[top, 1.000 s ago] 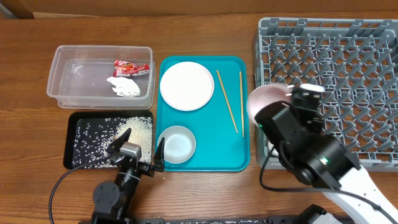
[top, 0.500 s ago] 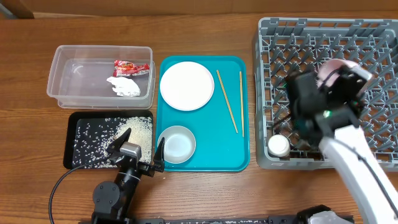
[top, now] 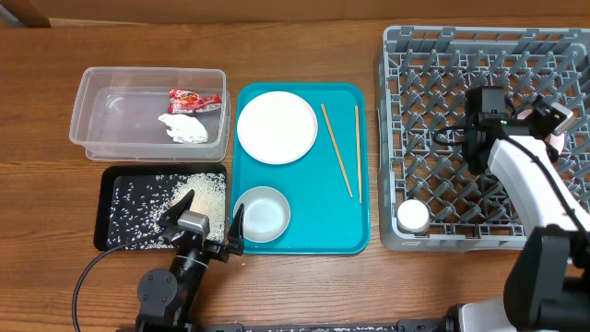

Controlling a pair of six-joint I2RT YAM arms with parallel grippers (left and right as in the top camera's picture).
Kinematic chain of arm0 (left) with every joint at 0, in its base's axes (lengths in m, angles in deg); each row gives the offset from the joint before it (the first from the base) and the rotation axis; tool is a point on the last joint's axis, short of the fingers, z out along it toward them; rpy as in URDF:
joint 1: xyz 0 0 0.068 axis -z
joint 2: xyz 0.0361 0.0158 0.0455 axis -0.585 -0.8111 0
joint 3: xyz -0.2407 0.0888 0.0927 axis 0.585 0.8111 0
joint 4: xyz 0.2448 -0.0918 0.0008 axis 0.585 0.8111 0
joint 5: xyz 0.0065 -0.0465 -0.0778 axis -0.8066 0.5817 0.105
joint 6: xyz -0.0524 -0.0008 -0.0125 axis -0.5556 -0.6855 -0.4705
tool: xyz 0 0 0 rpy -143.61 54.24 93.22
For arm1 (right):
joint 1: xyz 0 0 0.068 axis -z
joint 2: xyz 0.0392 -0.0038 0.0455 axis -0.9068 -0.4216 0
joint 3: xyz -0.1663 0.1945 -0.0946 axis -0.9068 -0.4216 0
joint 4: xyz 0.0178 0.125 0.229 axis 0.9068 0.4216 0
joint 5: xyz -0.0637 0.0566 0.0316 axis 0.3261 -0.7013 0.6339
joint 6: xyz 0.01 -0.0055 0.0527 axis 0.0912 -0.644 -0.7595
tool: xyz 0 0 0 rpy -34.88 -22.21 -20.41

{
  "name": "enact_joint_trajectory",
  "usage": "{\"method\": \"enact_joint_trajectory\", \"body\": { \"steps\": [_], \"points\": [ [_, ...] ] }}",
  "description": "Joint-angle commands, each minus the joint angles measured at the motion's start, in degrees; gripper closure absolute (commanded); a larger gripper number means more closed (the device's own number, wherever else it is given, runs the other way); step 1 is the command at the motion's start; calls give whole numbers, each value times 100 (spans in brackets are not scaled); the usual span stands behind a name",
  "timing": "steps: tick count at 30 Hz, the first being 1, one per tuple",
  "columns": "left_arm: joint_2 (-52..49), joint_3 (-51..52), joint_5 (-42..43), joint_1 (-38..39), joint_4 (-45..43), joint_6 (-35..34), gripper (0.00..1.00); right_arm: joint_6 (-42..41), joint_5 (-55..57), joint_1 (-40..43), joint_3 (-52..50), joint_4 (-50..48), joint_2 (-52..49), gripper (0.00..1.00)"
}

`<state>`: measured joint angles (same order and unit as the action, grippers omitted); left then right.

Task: Sort waste into correct bins and load items into the dishwasher
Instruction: 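Lift the pink bowl and place it upright in the dish rack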

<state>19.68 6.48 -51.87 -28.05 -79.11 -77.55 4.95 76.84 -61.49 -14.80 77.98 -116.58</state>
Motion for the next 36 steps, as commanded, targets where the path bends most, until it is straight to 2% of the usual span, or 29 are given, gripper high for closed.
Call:
{"method": "enact_joint_trajectory", "body": {
  "steps": [1, 9, 13, 14, 15, 16, 28, 32, 34, 36],
  "points": [
    [61, 22, 66, -39, -13, 48, 0, 706, -212, -129, 66, -105, -236, 96],
    [61, 22, 66, -39, -11, 48, 0, 997, -201, -817, 66, 20, -286, 96],
    [61, 22, 66, -39, -11, 48, 0, 903, -223, -1003, 66, 289, -284, 80],
    [61, 22, 66, -39, -13, 48, 0, 833, -219, -1032, 66, 317, -284, 79],
    [61, 22, 66, -39, -11, 48, 0, 828, -219, -1032, 72, 337, -282, 90],
    [61, 22, 66, -39, -11, 48, 0, 828, -216, -1029, 74, 356, -280, 96],
    [61, 22, 66, -39, -13, 48, 0, 820, -382, -1263, 79, 846, -278, 96],
    [61, 22, 66, -39, -13, 48, 0, 66, -608, -1263, 131, 1401, -269, 96],
    [61, 22, 66, -39, -11, 48, 0, -372, -706, -1263, 181, 1674, -245, 89],
    [61, 22, 66, -39, -13, 48, 0, -463, -922, -1263, 271, 1818, -203, 82]
  ]
}}
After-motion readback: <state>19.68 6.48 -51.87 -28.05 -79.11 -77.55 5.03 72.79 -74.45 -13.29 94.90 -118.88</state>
